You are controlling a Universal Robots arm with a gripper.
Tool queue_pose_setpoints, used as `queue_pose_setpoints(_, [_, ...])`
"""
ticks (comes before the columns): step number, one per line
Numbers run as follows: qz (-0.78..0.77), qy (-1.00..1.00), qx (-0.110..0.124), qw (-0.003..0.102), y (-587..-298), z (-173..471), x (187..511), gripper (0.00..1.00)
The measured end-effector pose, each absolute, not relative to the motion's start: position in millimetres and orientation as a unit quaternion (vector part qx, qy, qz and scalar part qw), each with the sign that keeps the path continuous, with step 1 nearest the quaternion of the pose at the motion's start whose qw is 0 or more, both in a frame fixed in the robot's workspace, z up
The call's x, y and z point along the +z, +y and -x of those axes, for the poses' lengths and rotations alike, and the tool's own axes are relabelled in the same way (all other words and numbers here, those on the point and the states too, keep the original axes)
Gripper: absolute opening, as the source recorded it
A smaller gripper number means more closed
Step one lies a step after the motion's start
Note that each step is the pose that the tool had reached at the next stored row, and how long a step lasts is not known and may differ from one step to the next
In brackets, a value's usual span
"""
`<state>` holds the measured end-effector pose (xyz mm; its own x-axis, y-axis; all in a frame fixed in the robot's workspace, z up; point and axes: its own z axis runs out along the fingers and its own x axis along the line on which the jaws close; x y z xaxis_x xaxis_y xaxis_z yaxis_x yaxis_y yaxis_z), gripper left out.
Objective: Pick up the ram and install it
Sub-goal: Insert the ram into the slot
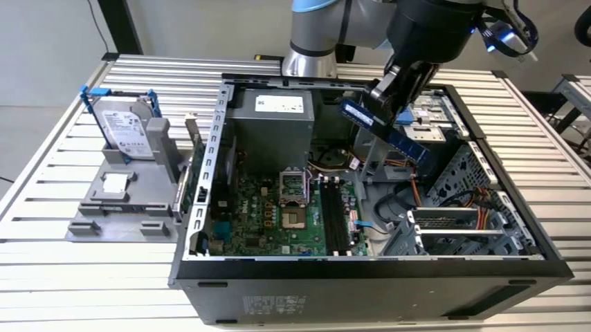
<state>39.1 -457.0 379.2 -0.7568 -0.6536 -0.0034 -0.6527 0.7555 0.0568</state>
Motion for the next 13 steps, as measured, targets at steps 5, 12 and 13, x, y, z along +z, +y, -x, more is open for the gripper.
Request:
queue_pose_setpoints(5, [-0.305, -0.952, -0.028, 0.007, -457.0, -39.2, 379.2, 0.0])
queue_pose_setpoints(12, [-0.244, -0.969, -0.028, 0.005, -457.0, -39.2, 379.2, 0.0])
queue_pose_setpoints(13, [-0.236, -0.971, -0.028, 0.005, -457.0, -39.2, 379.2, 0.0])
